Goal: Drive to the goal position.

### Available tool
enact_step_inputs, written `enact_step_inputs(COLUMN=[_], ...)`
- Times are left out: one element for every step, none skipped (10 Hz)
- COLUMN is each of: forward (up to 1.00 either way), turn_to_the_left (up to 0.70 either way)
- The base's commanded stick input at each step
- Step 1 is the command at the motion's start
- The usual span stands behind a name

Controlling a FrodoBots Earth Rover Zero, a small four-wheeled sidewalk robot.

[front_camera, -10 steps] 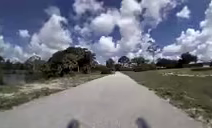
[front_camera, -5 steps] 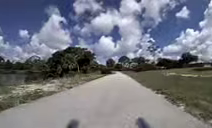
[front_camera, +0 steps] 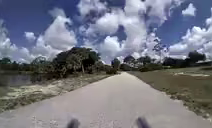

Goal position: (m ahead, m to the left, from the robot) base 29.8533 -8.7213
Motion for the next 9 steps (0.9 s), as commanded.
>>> enact_step_inputs(forward=[0.7, 0.7, 0.7, 0.7, 0.7, 0.7, 0.76, 0.85, 0.85], turn_to_the_left=[0.0, 0.0, 0.0, 0.0, 0.0, 0.0, 0.0, 0.0, 0.0])
